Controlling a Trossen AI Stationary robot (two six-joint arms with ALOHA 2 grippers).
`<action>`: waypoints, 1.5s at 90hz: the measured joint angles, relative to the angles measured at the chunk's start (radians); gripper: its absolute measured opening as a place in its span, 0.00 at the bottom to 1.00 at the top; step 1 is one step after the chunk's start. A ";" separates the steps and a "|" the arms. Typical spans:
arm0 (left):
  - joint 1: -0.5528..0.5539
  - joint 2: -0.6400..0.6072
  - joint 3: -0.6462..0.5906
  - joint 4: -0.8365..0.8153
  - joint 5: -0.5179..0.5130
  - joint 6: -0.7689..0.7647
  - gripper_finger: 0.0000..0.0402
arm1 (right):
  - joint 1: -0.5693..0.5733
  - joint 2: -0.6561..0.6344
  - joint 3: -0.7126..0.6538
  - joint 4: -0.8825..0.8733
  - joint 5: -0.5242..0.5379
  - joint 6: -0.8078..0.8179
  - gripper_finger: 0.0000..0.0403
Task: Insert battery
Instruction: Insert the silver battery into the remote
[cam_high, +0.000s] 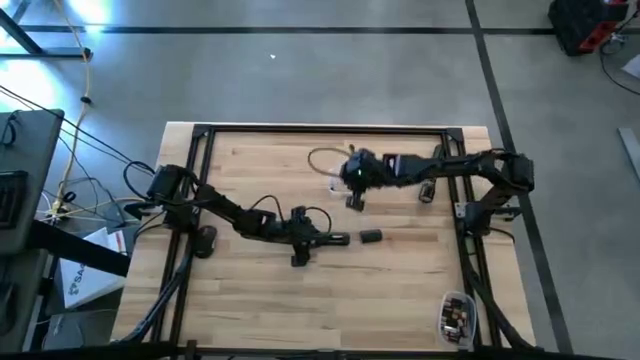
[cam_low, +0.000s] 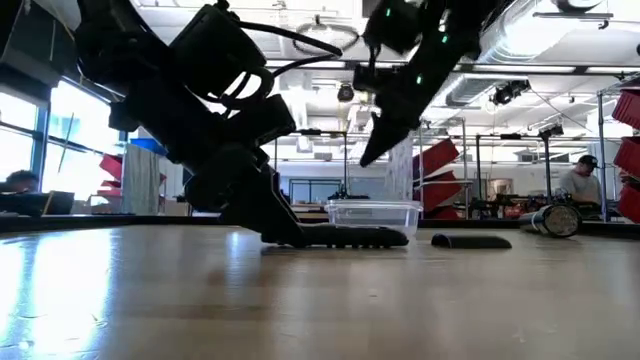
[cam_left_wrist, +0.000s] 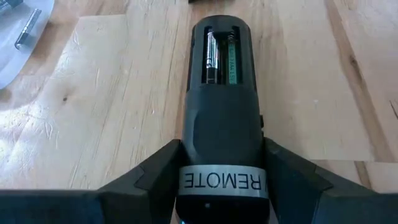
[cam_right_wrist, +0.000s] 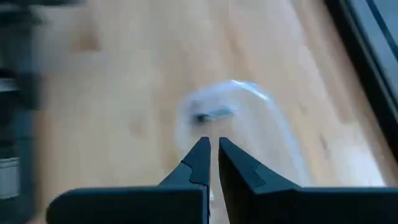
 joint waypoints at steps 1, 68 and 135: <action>0.000 0.000 0.000 0.000 -0.002 0.000 0.45 | -0.009 0.002 0.000 -0.002 -0.004 -0.002 0.00; 0.028 0.000 0.000 0.008 -0.019 0.008 0.45 | -0.094 0.164 0.114 -0.247 -0.300 -0.300 0.00; 0.036 0.000 0.000 0.008 -0.016 0.008 0.45 | -0.092 0.231 0.125 -0.170 -0.129 -0.318 0.00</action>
